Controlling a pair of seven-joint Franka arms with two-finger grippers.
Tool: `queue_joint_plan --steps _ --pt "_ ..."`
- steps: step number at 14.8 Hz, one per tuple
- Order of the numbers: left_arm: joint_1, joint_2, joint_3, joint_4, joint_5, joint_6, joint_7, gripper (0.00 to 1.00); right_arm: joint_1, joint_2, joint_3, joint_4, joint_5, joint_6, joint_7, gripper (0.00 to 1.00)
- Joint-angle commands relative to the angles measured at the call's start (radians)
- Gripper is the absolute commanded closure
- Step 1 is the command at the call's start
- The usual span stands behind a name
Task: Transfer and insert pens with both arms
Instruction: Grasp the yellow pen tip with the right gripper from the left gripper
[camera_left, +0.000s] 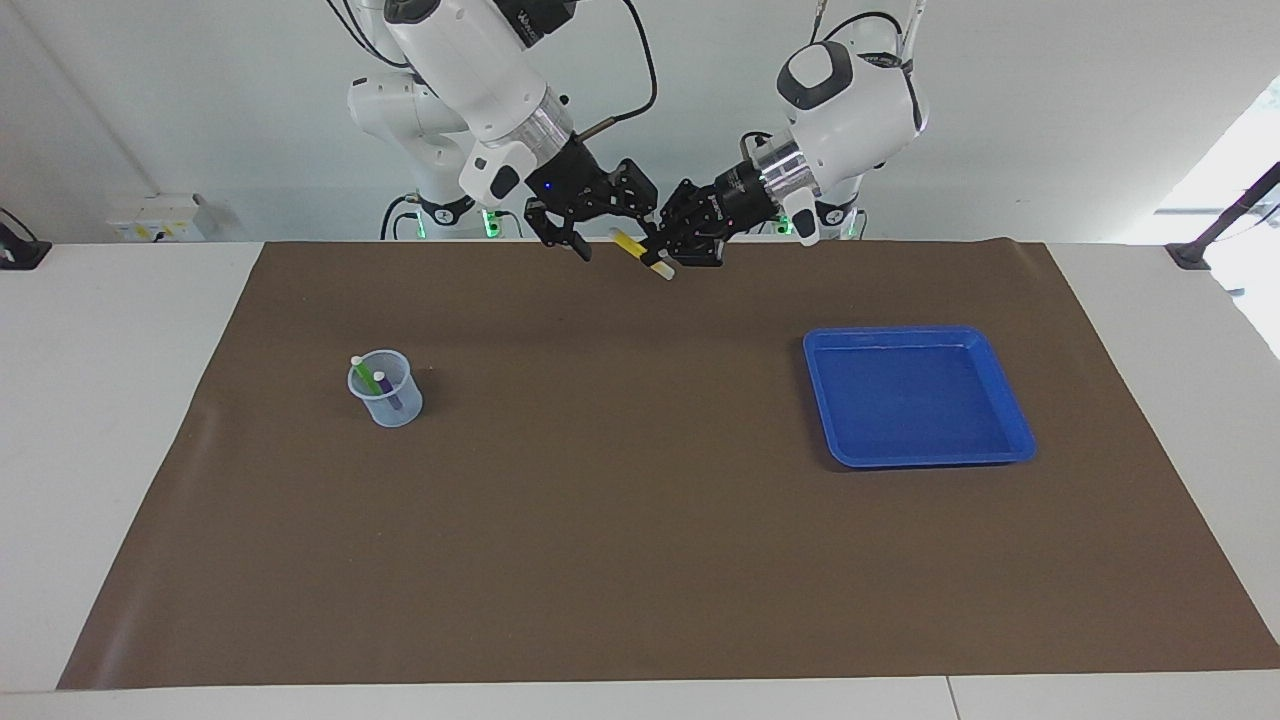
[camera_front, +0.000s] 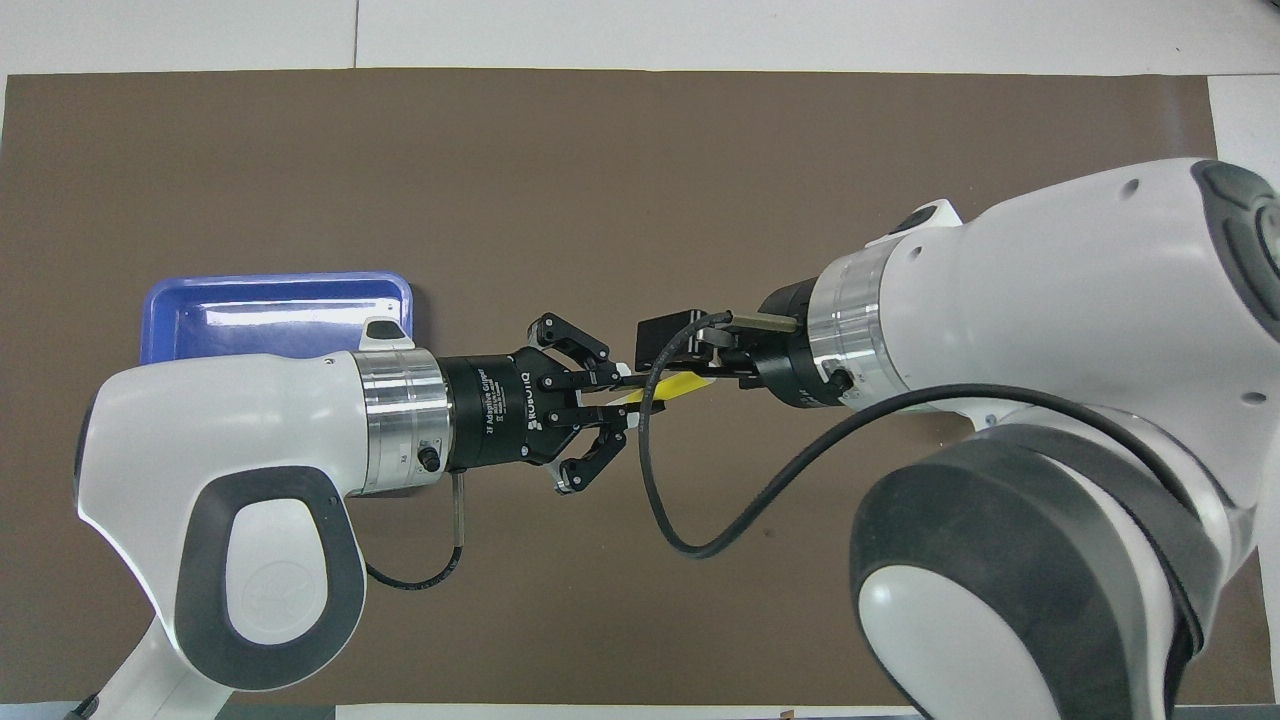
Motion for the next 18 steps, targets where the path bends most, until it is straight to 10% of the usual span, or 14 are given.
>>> queue_joint_plan --steps 1,4,13,14,18 --pt "-0.016 -0.031 0.011 -0.036 -0.027 0.024 0.021 1.0 -0.004 -0.011 0.011 -0.002 -0.015 -0.003 -0.006 0.32" --pt "-0.016 -0.032 0.009 -0.036 -0.027 0.024 0.021 1.0 -0.004 -0.011 0.012 -0.001 -0.016 -0.007 -0.001 1.0" --pt "-0.016 -0.036 0.011 -0.045 -0.041 0.022 0.024 1.0 -0.01 -0.003 0.002 0.005 -0.038 0.0 -0.006 1.0" --pt "-0.014 -0.036 0.012 -0.044 -0.041 0.024 0.024 0.06 -0.015 -0.003 -0.001 0.004 -0.077 -0.001 -0.009 1.0" --pt "-0.011 -0.04 0.014 -0.045 -0.039 0.018 0.024 0.0 -0.02 -0.032 -0.059 -0.062 -0.19 -0.004 -0.135 1.0"
